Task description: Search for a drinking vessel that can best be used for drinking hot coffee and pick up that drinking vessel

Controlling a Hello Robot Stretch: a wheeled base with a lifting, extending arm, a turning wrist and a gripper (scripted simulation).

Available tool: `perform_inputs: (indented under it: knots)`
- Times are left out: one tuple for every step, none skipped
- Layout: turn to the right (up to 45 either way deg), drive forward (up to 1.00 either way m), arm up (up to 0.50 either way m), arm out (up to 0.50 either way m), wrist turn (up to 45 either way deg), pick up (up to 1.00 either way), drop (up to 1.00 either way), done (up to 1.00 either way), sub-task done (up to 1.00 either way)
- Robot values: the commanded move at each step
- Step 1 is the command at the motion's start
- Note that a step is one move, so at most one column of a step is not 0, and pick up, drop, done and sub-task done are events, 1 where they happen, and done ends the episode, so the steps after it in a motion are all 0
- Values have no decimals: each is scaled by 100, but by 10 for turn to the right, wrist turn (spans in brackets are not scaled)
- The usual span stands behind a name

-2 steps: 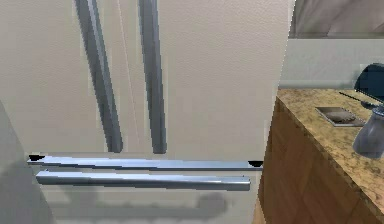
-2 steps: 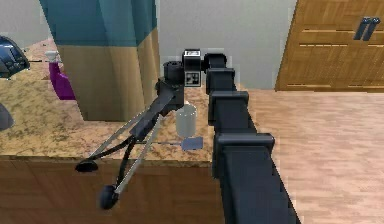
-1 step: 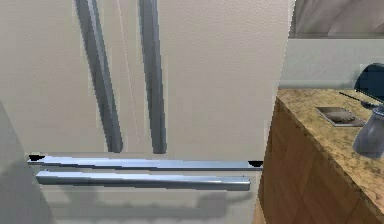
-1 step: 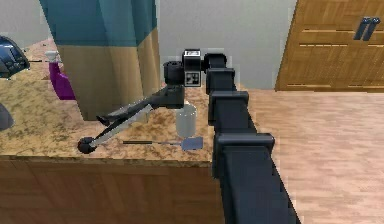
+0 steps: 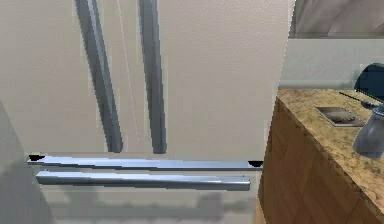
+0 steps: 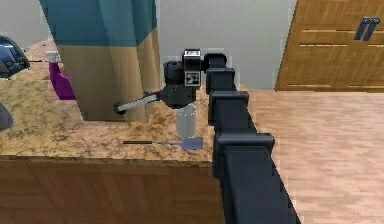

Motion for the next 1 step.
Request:
perform_inputs:
  knots:
    - [0, 0, 0, 0, 450, 0, 0, 0, 0]
